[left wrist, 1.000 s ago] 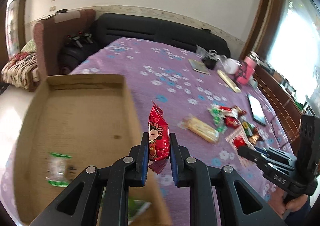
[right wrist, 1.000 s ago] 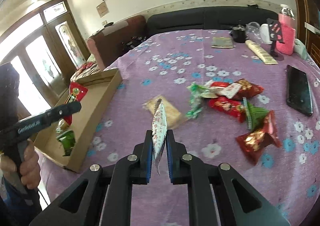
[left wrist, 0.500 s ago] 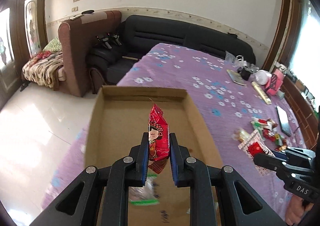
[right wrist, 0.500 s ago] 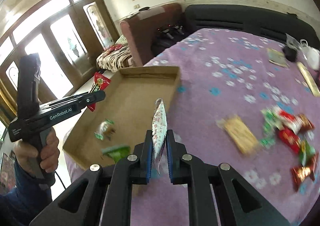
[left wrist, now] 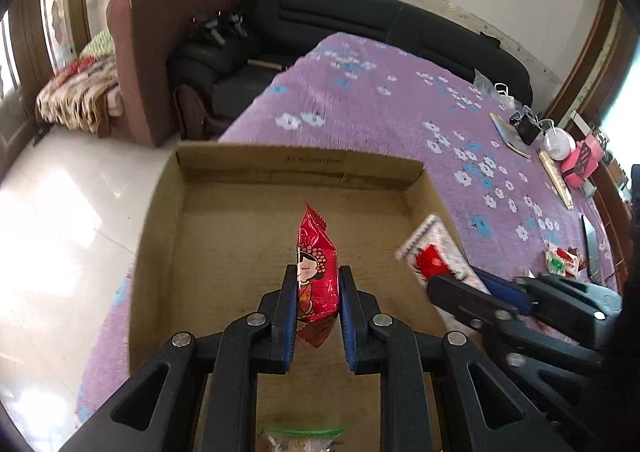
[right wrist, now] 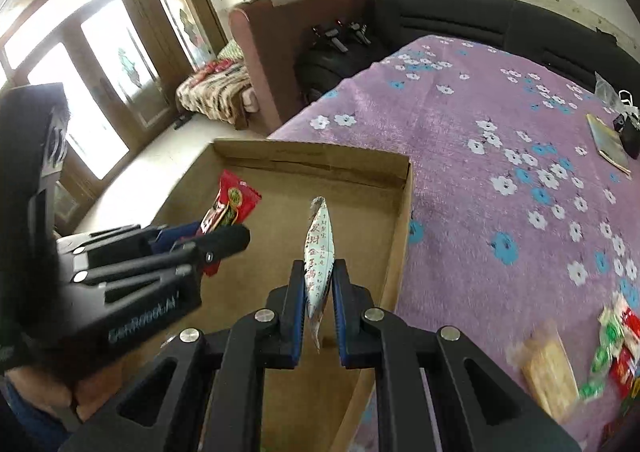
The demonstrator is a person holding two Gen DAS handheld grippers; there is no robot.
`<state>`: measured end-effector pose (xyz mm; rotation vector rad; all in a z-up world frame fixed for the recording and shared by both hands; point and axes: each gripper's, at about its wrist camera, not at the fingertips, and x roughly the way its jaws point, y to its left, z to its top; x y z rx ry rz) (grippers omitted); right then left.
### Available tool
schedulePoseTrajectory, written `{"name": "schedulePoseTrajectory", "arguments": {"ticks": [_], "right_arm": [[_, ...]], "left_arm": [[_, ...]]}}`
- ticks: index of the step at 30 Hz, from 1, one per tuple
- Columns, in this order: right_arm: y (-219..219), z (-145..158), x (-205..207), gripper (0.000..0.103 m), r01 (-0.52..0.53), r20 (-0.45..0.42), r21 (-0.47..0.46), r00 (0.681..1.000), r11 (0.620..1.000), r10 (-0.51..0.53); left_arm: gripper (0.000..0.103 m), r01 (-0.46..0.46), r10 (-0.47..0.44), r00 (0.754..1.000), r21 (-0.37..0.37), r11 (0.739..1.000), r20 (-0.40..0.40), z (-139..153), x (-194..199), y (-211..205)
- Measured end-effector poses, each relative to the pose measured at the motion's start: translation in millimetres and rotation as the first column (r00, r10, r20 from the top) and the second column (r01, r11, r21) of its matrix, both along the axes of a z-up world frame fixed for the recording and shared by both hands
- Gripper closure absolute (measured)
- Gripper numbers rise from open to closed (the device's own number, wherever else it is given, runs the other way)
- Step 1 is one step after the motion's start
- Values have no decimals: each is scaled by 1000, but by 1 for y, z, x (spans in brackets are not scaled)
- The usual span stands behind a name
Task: Organize snacks
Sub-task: 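Carry red packet into box with left gripper while right carries white packet there, release both, then move both grippers back over the snack pile on the tablecloth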
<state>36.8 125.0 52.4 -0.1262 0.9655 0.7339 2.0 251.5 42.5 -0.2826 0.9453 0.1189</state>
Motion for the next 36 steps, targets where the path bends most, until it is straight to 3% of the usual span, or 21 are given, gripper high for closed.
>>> {"name": "schedulePoseTrajectory", "arguments": {"ticks": [7, 20, 25, 33, 36], "right_arm": [[11, -15, 8, 91, -1, -15, -29, 1000, 1000, 0], [5, -18, 12, 89, 10, -66, 2, 998, 1000, -10], [-5, -8, 8, 79, 22, -57, 25, 998, 999, -20], [-34, 9, -5, 77, 39, -49, 72, 998, 997, -36], [-53, 11, -13, 72, 58, -57, 98, 997, 993, -53]], "left_arm": [[84, 3, -3, 1000, -14, 1000, -26, -9, 9, 1], [82, -15, 13, 999, -35, 999, -37, -12, 8, 5], [75, -20, 19, 999, -39, 999, -34, -11, 2, 4], [75, -7, 7, 1000, -39, 999, -2, 2, -15, -2], [75, 5, -4, 1000, -44, 999, 20, 11, -25, -8]]}}
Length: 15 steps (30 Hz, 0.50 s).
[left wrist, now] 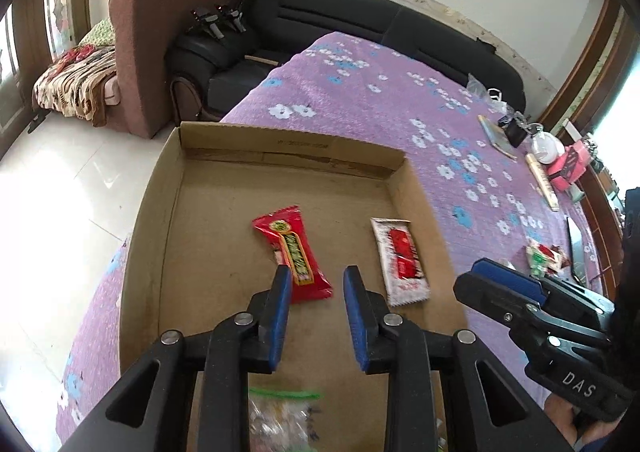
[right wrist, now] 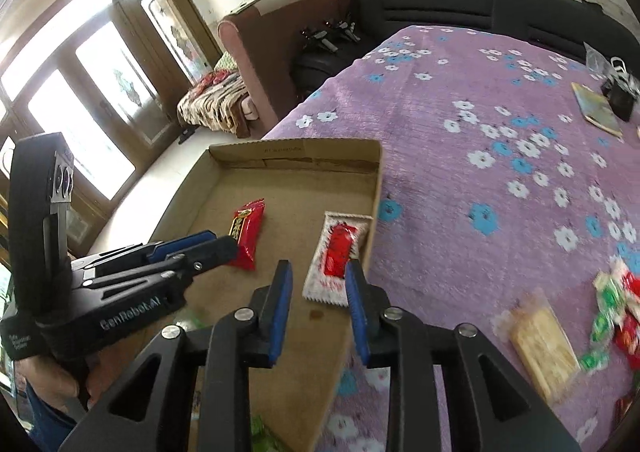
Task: Organize snacks
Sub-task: 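Move both grippers back over the snack pile on the tablecloth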
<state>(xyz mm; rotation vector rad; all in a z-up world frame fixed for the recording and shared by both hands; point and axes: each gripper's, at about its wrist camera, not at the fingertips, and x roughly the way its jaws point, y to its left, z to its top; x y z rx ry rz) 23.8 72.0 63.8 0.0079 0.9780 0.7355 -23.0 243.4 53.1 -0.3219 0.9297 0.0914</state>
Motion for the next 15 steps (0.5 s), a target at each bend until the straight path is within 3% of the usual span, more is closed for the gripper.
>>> {"name": "schedulePoseTrajectory", "arguments": {"ticks": [15], "right_arm": [[-137, -3, -31, 70, 145, -46, 44, 989, 988, -143]], "left_arm": [[75, 175, -173, 982, -15, 985, 78, 27, -32, -98]]}}
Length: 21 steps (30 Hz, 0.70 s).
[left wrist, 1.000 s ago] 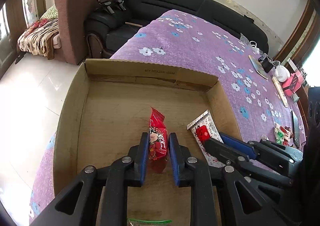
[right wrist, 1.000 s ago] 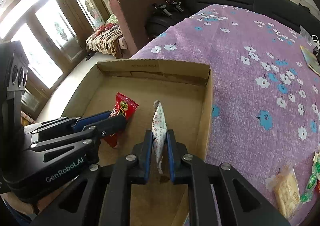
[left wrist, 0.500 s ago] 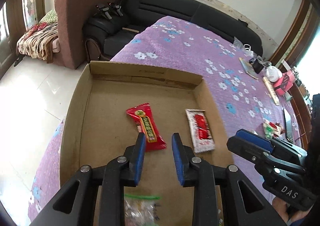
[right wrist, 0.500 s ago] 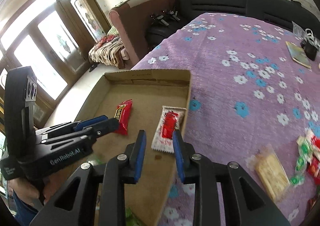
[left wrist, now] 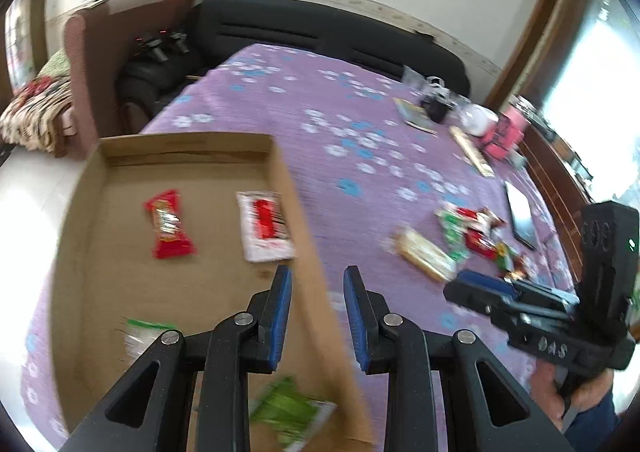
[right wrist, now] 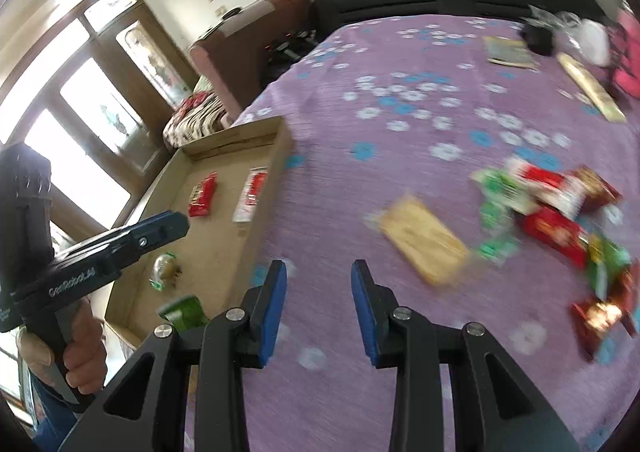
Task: Organize snacks
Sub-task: 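Move both grippers back over the snack pile on the tablecloth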
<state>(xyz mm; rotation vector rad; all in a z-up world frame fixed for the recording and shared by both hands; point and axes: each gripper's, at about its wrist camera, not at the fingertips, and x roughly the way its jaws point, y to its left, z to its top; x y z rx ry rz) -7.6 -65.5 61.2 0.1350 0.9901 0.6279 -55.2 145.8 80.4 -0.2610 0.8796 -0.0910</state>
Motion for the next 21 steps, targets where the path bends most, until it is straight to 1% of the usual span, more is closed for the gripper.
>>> {"name": "schedulePoseTrajectory", "arguments": {"ticks": [3, 7, 11, 13, 15, 17, 18, 19, 20, 21], "right_arm": [[-31, -4, 7, 70, 70, 5, 6, 998, 998, -70], [-58, -21, 27, 71, 138, -27, 61, 990, 988, -137], [-63, -42, 51, 71, 156, -70, 83, 986, 984, -150], [-62, -48, 56, 71, 164, -61, 75, 985, 984, -159], [-61, -52, 55, 70, 177, -32, 72, 984, 982, -175], [-55, -51, 52, 70, 158, -5, 52, 987, 986, -158], [-51, -52, 50, 68, 121, -17, 64, 993, 991, -120], [-49, -53, 48, 68, 81, -48, 102, 996, 991, -77], [-46, -56, 47, 68, 24, -105, 171, 994, 985, -6], [-44, -56, 45, 68, -4, -130, 209, 991, 978, 32]], "left_arm": [[76, 40, -40, 999, -4, 999, -3, -1, 0, -28], [76, 86, -86, 996, -3, 996, -13, -5, 1, -61], [76, 112, -112, 994, -10, 994, -17, -9, 4, -81], [76, 113, -113, 993, -15, 994, -24, -12, 6, -86], [76, 113, -113, 993, -20, 993, -33, -16, 7, -88], [76, 109, -110, 993, -21, 994, -43, -20, 9, -88], [76, 106, -107, 993, -21, 994, -50, -22, 9, -88], [76, 103, -104, 993, -22, 994, -55, -23, 9, -88], [76, 100, -101, 993, -20, 995, -58, -23, 9, -87], [76, 97, -98, 993, -18, 995, -59, -23, 10, -86]]}}
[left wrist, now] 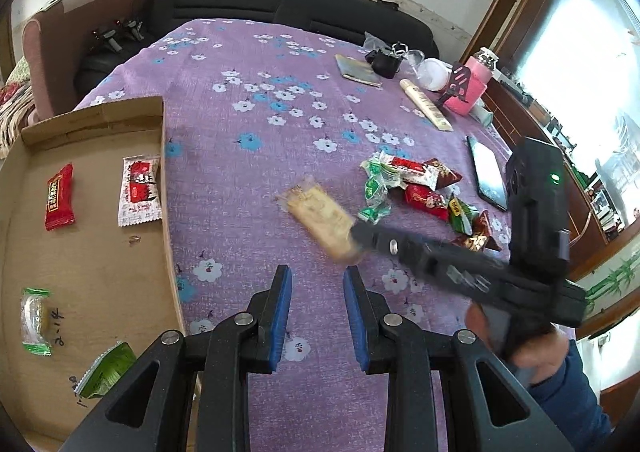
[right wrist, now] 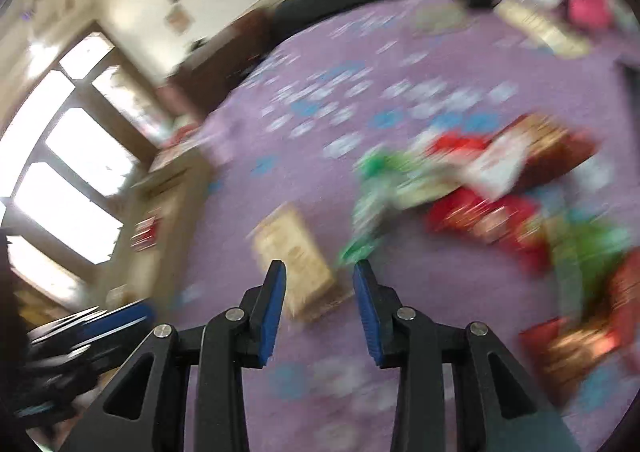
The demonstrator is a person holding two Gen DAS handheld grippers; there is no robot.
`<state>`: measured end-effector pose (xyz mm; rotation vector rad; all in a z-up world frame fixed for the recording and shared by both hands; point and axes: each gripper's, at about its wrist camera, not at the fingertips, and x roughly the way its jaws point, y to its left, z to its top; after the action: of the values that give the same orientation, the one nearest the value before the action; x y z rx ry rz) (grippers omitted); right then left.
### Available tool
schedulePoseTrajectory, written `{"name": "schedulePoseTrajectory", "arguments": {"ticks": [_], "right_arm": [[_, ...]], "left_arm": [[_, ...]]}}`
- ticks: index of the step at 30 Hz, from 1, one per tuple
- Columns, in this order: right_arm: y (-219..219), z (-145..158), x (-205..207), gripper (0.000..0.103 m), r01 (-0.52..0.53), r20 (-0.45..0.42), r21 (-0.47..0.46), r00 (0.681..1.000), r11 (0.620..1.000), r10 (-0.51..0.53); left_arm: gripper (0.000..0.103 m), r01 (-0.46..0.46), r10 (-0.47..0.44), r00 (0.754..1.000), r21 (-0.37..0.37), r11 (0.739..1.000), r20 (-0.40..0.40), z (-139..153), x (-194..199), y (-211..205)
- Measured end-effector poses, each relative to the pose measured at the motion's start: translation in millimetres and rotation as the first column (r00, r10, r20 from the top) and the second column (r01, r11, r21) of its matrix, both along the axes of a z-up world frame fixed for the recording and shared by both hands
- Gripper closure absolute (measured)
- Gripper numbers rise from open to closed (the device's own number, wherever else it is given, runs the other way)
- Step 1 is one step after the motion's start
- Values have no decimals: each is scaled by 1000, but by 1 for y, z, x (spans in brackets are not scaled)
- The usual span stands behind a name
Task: Organize snacks
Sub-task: 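Move both grippers back over the snack pile on the tablecloth, then grasp cream biscuit packet with left gripper while right grasps green triangular packet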
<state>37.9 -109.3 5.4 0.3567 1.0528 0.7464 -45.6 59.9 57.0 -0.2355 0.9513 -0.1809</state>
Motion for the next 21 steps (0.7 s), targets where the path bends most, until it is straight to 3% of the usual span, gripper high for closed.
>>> {"name": "schedulePoseTrajectory", "arguments": {"ticks": [4, 7, 13, 17, 21], "right_arm": [[-11, 17, -5, 68, 36, 32, 40, 999, 999, -37], [-30, 35, -10, 68, 172, 121, -52, 979, 984, -165], [-76, 61, -10, 65, 389, 177, -130, 914, 912, -365], [-113, 60, 2, 63, 489, 153, -175, 871, 855, -467], [-133, 42, 16, 63, 511, 76, -212, 858, 833, -507]], "left_arm": [[76, -18, 18, 1000, 6, 1000, -4, 0, 5, 2], [75, -32, 32, 999, 20, 999, -20, -3, 15, -3], [44, -109, 111, 993, 61, 992, -41, -15, 47, -16], [42, -149, 160, 984, 133, 980, -78, -34, 66, -26], [38, -149, 162, 984, 156, 976, -75, -46, 74, -36]]}}
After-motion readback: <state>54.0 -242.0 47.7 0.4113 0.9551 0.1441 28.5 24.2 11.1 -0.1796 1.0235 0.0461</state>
